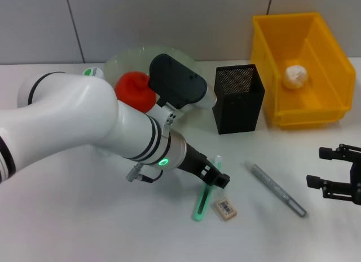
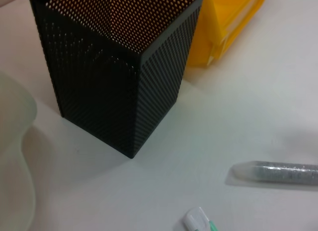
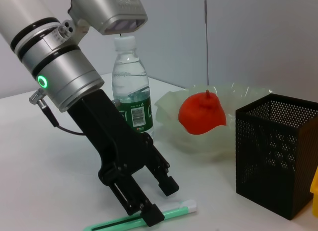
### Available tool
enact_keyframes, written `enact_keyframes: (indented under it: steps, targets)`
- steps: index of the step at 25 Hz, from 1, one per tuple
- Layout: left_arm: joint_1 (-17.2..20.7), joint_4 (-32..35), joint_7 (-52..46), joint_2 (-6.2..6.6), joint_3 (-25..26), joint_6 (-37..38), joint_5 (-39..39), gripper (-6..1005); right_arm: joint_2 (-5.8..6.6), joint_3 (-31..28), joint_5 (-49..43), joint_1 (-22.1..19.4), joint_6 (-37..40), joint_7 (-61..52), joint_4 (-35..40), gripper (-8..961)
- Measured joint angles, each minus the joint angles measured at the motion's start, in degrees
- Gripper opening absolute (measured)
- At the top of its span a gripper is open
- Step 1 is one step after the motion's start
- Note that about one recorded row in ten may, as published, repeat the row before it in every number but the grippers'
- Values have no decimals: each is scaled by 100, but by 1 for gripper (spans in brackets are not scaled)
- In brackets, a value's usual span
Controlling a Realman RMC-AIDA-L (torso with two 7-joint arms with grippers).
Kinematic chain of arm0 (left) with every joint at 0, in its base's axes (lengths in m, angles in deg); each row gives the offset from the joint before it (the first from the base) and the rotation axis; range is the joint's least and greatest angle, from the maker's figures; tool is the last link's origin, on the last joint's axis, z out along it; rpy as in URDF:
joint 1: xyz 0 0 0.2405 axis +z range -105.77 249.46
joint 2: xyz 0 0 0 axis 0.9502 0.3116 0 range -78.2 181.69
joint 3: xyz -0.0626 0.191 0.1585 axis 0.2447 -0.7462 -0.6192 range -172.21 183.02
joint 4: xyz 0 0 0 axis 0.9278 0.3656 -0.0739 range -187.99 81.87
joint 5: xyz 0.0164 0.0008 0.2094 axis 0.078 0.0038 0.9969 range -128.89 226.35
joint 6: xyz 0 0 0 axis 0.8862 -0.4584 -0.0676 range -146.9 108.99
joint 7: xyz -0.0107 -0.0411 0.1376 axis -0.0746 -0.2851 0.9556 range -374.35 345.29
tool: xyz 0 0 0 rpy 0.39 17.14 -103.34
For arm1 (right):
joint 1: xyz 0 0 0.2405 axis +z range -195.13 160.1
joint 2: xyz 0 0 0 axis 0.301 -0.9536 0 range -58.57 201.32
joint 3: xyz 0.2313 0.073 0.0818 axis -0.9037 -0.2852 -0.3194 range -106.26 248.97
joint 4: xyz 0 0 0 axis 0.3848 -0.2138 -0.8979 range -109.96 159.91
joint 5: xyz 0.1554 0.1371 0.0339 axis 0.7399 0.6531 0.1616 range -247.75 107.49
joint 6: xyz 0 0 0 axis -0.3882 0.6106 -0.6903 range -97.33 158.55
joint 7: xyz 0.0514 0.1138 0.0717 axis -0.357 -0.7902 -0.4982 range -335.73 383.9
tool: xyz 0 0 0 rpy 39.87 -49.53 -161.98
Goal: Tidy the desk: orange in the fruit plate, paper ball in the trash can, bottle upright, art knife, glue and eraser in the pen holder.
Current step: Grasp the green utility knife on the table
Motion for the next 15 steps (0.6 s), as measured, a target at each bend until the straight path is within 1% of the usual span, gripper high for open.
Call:
enact_keyframes:
  steps: [3,12,15]
  targets:
    - [24,3,72,0,-35,-32,1,705,2,4,0,10,-6,-3,0,729]
    - [49,-10,133,0,-49,-79,-13,640,21,8,0,22,-55,-11,9,728]
    - [62,8,134,0,-137,-79,-21,620,23,17,0,22,-62,-14,9,728]
